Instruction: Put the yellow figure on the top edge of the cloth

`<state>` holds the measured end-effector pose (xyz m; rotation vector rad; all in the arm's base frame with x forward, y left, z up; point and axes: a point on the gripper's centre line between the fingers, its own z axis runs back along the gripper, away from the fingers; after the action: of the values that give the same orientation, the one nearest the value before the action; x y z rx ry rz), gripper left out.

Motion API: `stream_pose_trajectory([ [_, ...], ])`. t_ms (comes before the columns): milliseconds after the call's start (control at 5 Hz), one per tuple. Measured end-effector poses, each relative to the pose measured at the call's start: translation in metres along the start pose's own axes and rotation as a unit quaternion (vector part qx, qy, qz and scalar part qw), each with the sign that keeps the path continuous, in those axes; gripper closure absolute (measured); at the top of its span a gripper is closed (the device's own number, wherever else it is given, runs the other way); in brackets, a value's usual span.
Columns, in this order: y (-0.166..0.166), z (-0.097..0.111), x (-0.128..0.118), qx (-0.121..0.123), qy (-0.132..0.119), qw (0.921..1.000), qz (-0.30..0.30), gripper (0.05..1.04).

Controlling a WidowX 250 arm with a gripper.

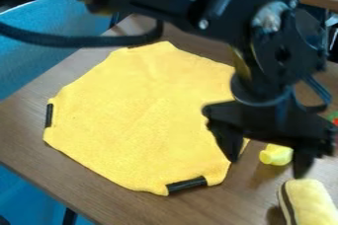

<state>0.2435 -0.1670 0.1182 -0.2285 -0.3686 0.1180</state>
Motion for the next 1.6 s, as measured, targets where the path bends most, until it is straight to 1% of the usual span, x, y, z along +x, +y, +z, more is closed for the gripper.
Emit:
stream_pose_trajectory([
  [200,-0.016,-0.020,-0.010,-0.015,0.019,0.9996,0.013,0.083],
  [400,-0.029,-0.039,-0.014,-0.018,0.032,0.9987,0.036,0.083],
  [600,-0.030,-0.062,-0.024,-0.004,0.047,0.9969,0.064,0.083],
  [800,-0.036,-0.082,-0.027,-0.006,0.055,0.9965,0.062,0.095],
  [1000,-0.034,-0.088,-0.029,0.000,0.057,0.9964,0.063,0.163],
  [1200,-0.026,-0.086,-0.038,0.005,0.066,0.9968,0.045,0.364],
  [1400,-0.020,-0.060,-0.046,-0.010,0.074,0.9969,0.023,0.481],
  [1600,-0.015,-0.015,-0.040,-0.051,0.056,0.9967,0.029,0.510],
])
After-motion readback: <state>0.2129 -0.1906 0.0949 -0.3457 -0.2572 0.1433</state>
